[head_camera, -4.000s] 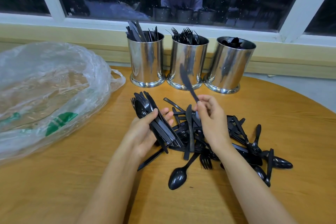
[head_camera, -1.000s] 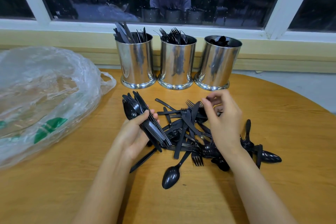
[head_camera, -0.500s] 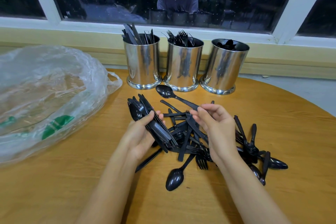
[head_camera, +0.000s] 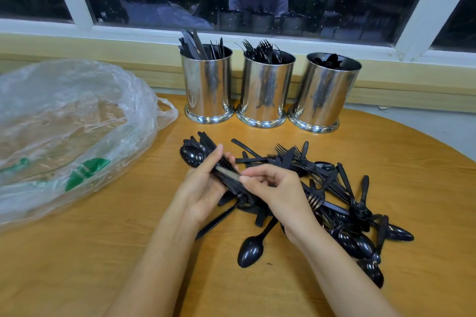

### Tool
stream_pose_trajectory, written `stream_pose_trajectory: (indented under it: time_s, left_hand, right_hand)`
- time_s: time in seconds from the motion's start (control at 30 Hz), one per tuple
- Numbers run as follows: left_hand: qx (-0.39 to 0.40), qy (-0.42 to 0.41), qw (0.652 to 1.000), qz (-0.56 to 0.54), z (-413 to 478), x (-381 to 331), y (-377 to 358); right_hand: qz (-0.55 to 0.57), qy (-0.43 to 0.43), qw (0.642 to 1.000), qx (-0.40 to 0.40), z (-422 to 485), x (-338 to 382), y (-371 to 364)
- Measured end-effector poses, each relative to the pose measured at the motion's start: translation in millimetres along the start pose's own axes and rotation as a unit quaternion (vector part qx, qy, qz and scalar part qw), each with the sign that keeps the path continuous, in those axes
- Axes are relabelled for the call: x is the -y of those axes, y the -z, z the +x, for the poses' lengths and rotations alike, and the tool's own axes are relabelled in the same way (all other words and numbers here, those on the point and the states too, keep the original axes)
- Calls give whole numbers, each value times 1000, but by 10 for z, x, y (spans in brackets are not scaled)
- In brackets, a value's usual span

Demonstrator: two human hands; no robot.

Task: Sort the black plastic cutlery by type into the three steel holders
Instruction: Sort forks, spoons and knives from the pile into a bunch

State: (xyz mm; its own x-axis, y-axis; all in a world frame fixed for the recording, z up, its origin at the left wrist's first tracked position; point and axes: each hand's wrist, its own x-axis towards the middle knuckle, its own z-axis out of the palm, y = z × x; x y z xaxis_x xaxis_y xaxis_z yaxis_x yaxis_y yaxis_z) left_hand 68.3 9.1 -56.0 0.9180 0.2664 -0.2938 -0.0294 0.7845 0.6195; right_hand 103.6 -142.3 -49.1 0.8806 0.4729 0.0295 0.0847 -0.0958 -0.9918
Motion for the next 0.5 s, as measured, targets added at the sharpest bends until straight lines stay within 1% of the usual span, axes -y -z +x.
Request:
stream_pose_trajectory:
  time_s: [0.17, 0.27, 0.37, 0.5]
  left_hand:
    - [-50, -23, 998, 2, -7, -9, -15]
    - [-67, -36, 997, -27, -12, -65, -7]
    - [-87, -46, 993, -58, -15, -130, 20]
    - [-83, -42, 994, -64, -29, -164, 23]
  right_hand:
    - [-92, 49, 994, 37, 5, 0, 22]
    - [-130, 68, 989, 0, 56, 25, 184]
    - [-159, 66, 985, -19, 117, 36, 405]
    - [-198, 52, 979, 16, 139, 4, 537]
